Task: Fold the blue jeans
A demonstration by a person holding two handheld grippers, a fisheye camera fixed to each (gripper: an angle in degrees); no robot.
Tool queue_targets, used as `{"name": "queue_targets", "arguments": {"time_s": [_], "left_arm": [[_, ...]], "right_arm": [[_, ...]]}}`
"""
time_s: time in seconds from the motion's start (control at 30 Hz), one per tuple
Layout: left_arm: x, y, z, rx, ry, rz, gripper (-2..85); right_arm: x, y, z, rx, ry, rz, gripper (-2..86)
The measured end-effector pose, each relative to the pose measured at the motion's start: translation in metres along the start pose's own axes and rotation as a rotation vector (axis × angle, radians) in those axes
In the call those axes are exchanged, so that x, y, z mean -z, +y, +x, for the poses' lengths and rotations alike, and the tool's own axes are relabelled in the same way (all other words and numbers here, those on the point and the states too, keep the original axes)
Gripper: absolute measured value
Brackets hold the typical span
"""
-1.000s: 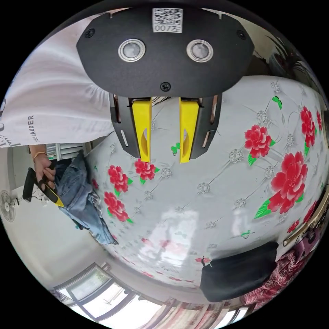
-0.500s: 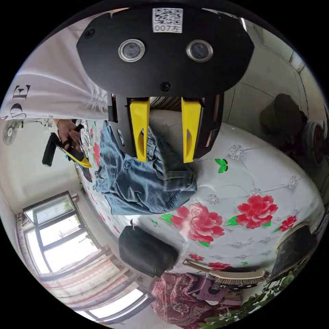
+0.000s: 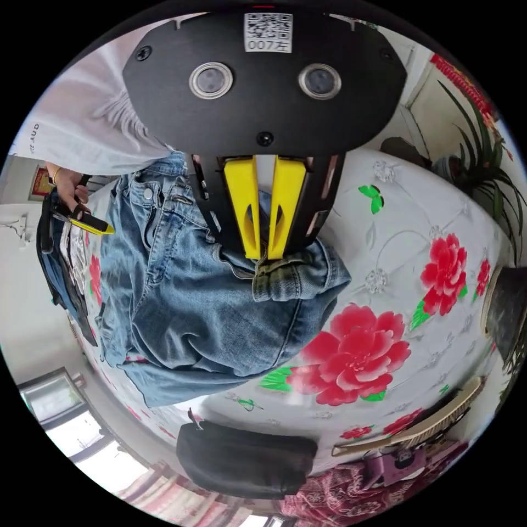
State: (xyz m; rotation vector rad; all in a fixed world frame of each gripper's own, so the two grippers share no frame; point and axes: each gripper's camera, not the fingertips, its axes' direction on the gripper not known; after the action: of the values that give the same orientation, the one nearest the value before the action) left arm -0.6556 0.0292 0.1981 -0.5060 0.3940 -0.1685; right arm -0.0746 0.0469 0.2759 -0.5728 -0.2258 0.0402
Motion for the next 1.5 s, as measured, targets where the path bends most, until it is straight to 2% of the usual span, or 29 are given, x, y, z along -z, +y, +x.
{"name": "queue_targets", "arguments": {"time_s": [0.17,0.23,0.3,0.4,0.47,0.5,0.57,0.67,0.73,0.83,0.93,1.0,1.07,1.27,1.37,1.43,1.5], "left_arm": [[0.025,-0.066,0.004,-0.082,-0.174,0.087,-0.1],[0.052,-0.091,-0.011,-0.041,-0.238,0.166,-0.3],[0.092,-0.115,-0.04,0.087,-0.32,0.265,-0.2],[0.12,-0.12,-0.07,0.261,-0.449,0.282,0.2],[0.128,-0.105,-0.077,0.322,-0.544,0.293,0.9],[0.13,-0.087,-0.079,0.347,-0.551,0.306,2.1],[0.123,-0.053,-0.076,0.348,-0.511,0.31,4.0],[0.096,0.013,-0.056,0.303,-0.439,0.271,5.4],[0.074,0.051,-0.04,0.286,-0.373,0.215,6.3],[0.043,0.092,-0.013,0.31,-0.274,0.115,8.4],[0.025,0.102,0.015,0.322,-0.247,0.128,10.6],[0.007,0.092,0.032,0.339,-0.322,0.101,11.9],[-0.003,0.081,0.051,0.269,-0.404,0.086,11.4],[-0.022,0.036,0.096,0.175,-0.579,-0.121,6.6],[-0.021,0.027,0.099,0.169,-0.589,-0.17,5.6],[-0.016,0.023,0.098,0.152,-0.616,-0.205,4.6],[0.001,0.02,0.099,0.103,-0.626,-0.201,3.5]], "right_arm": [[-0.008,-0.024,-0.055,0.18,-0.018,-0.056,5.1],[0.003,-0.033,-0.095,0.32,-0.165,-0.033,3.9],[0.02,-0.036,-0.136,0.477,-0.321,0.01,3.4],[0.034,-0.032,-0.204,0.727,-0.504,-0.042,3.4],[0.036,-0.021,-0.226,0.859,-0.48,-0.086,3.6],[0.037,-0.015,-0.226,0.906,-0.405,-0.089,3.9],[0.04,-0.015,-0.2,0.866,-0.292,-0.039,4.4],[0.055,-0.031,-0.101,0.513,-0.219,0.098,5.1],[0.075,-0.032,0.005,0.162,-0.193,0.207,5.8],[0.111,-0.019,0.121,-0.18,-0.13,0.339,7.0],[0.143,-0.017,0.193,-0.349,-0.012,0.414,8.2],[0.153,-0.024,0.22,-0.394,0.044,0.421,8.9],[0.157,-0.034,0.239,-0.42,0.079,0.411,9.4],[0.144,-0.069,0.266,-0.398,0.116,0.344,9.5],[0.124,-0.087,0.254,-0.338,0.099,0.212,6.4],[0.136,-0.095,0.229,-0.193,0.153,0.179,3.0],[0.17,-0.091,0.21,-0.066,0.157,0.241,1.6]]}}
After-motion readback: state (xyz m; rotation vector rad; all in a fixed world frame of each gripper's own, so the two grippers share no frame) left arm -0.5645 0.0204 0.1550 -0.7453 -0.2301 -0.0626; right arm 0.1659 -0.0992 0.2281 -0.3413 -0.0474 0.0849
